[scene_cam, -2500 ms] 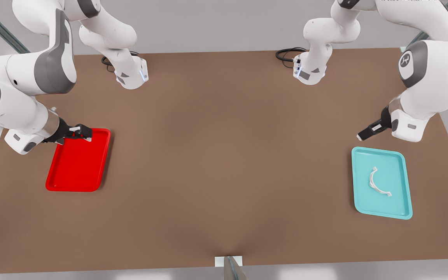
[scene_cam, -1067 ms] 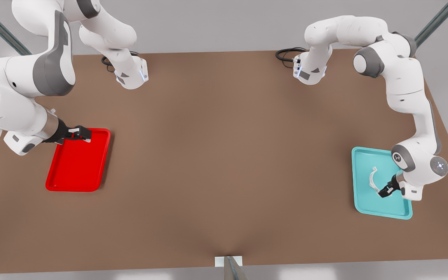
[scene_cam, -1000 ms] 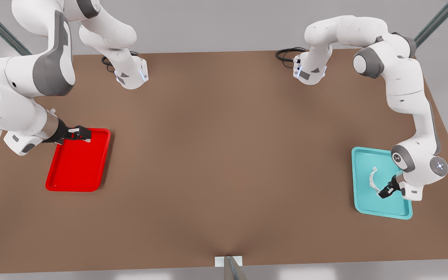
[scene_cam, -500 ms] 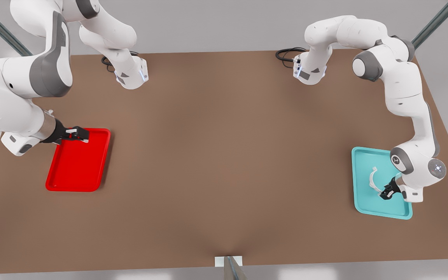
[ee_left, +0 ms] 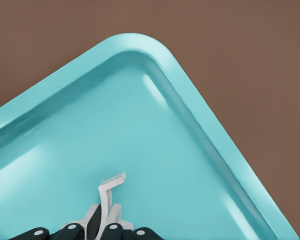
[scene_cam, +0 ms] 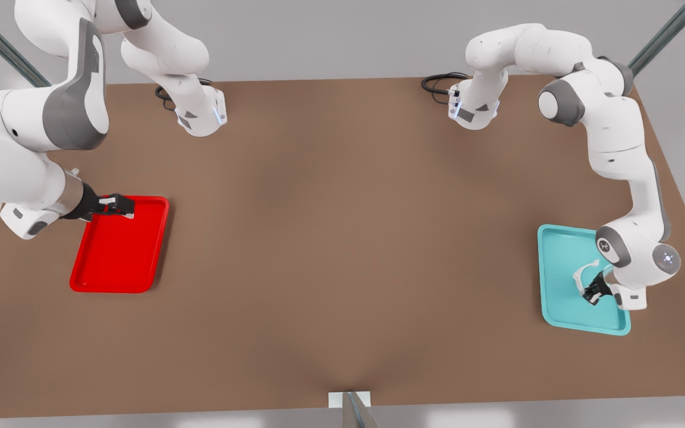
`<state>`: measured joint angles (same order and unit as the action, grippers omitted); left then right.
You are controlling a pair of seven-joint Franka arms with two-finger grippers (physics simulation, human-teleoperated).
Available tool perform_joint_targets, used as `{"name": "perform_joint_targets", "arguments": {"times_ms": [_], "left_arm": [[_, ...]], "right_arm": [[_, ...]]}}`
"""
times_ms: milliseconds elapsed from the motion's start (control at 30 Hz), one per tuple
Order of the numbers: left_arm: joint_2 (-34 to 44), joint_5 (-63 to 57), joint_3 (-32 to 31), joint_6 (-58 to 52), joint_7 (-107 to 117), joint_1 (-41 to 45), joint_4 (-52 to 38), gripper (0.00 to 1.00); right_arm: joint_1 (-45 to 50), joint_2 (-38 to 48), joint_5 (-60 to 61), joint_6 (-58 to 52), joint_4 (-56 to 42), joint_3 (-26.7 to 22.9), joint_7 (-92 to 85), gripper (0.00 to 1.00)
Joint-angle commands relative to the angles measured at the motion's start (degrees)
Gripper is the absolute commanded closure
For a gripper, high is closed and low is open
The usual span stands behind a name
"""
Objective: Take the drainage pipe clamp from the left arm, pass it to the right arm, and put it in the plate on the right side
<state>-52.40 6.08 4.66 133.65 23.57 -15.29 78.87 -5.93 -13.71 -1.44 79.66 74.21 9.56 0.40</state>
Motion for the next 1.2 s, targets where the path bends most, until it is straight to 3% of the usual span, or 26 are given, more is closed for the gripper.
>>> {"name": "perform_joint_targets", "arguments": {"times_ms": [0, 133, 200, 333, 500, 567, 667, 733, 800, 867, 933, 1100, 1167], "left_arm": [[0.0, 0.1, 0.0, 0.0, 2.4, -0.1, 0.0, 0.79], [2.9, -2.9, 0.4, -5.8, 2.1, 0.4, -1.9, 0.79], [7.0, -3.0, 0.3, -16.7, 2.6, 3.1, -4.2, 0.79], [14.3, -2.7, -0.1, -32.6, 30.9, 18.8, -6.8, 0.79], [15.8, 0.9, -0.4, -34.2, 76.2, 41.4, -8.6, 0.79], [15.7, 5.7, -0.2, -31.4, 90.1, 47.1, -9.3, 0.79], [15.7, 9.2, -1.6, -25.5, 109.4, 47.9, -9.3, 0.79], [15.5, 9.7, -1.4, -20.5, 119.1, 47.9, -9.3, 0.79], [14.9, 10.3, -1.4, -13.0, 132.4, 48.1, -9.3, 0.79], [14.4, 10.4, -1.5, -5.9, 141.8, 48.5, -9.3, 0.79], [13.6, 10.6, -1.6, 0.2, 149.7, 49.3, -9.3, 0.79], [11.1, 10.8, -1.6, 9.6, 164.2, 50.4, -9.2, 0.79], [10.4, 16.9, -1.7, 11.5, 166.2, 50.4, -9.2, 0.79]], "right_arm": [[-0.1, 0.1, 0.0, 0.0, 0.0, 0.0, -0.5, 0.0], [-0.1, 0.0, 0.0, -0.1, 0.0, 0.0, -0.8, 0.0], [-0.1, 0.0, -0.1, 0.0, 0.0, 0.0, -0.8, 0.0], [0.0, 0.1, -0.1, -0.6, 0.1, 0.5, -0.8, 0.0], [0.0, 0.1, -0.1, -0.6, 0.1, 0.5, -0.8, 0.0], [0.1, 0.1, -0.1, -0.6, 0.1, 0.5, -0.8, 0.0], [0.8, 0.3, -0.1, -0.5, -0.2, 2.7, 3.1, 0.0], [0.6, 0.1, -0.1, 0.6, -0.6, 10.4, 14.4, 0.0], [2.0, -3.6, 3.8, 8.6, -1.4, 15.7, 27.1, 0.0], [10.3, -7.3, 3.5, 13.9, -2.7, 15.9, 39.6, 0.0], [17.3, -9.8, -2.1, 17.5, -2.7, 15.9, 41.2, 0.0], [23.7, -15.4, -5.7, 29.3, -2.6, 15.9, 40.9, 0.0], [23.9, -15.5, -6.2, 29.5, -2.6, 15.9, 41.1, 0.0]]}}
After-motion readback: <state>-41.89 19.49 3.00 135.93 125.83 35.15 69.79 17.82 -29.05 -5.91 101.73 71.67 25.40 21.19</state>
